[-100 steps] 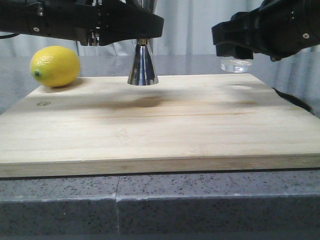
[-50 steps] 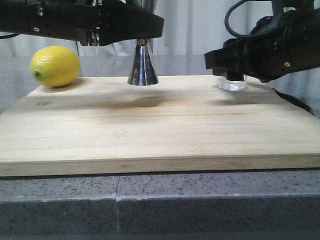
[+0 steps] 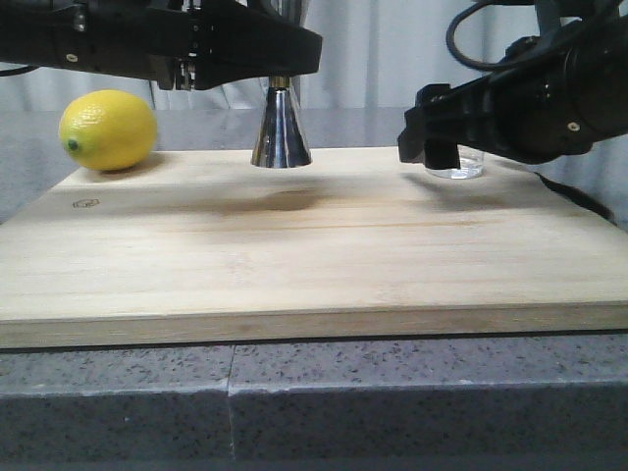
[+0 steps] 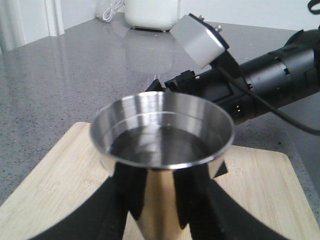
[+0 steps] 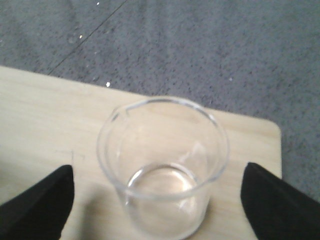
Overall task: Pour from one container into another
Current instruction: 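Set the beaker on the board, open the right gripper, withdraw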
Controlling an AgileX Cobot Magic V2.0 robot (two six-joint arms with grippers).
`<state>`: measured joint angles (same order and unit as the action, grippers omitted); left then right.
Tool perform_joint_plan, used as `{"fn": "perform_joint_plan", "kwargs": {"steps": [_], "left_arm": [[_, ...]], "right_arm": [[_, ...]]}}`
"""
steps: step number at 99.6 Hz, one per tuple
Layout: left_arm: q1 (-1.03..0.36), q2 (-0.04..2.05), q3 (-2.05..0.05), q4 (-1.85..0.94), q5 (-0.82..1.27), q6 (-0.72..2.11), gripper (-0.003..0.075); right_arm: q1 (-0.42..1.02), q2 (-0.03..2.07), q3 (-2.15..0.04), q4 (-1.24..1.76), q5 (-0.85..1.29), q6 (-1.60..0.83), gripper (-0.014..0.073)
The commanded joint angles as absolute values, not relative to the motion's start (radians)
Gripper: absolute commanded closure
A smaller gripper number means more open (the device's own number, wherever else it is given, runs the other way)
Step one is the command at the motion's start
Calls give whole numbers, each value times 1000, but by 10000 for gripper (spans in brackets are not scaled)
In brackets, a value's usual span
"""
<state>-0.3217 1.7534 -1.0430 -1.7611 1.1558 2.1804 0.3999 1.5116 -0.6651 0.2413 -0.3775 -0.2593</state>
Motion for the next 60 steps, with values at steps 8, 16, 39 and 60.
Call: {"fn": "perform_joint_plan", "kwargs": {"steps": [8,16,39,60], "left_arm": [[-332,1714,-1073,-1849,1256,2173,498],[-332,1714,-1073,-1849,1256,2173,498],[-332,1714,-1073,-1849,1256,2173,498],[-332,1714,-1073,-1849,1256,2173,498]], "right_arm": [[392,1307,-690,236,-70,-268,-65],[392,1201,-690,236,95,-268,-65],[392,962,-690,229,369,-266,-64],[390,821,-690,29,652,-33,-64]]}}
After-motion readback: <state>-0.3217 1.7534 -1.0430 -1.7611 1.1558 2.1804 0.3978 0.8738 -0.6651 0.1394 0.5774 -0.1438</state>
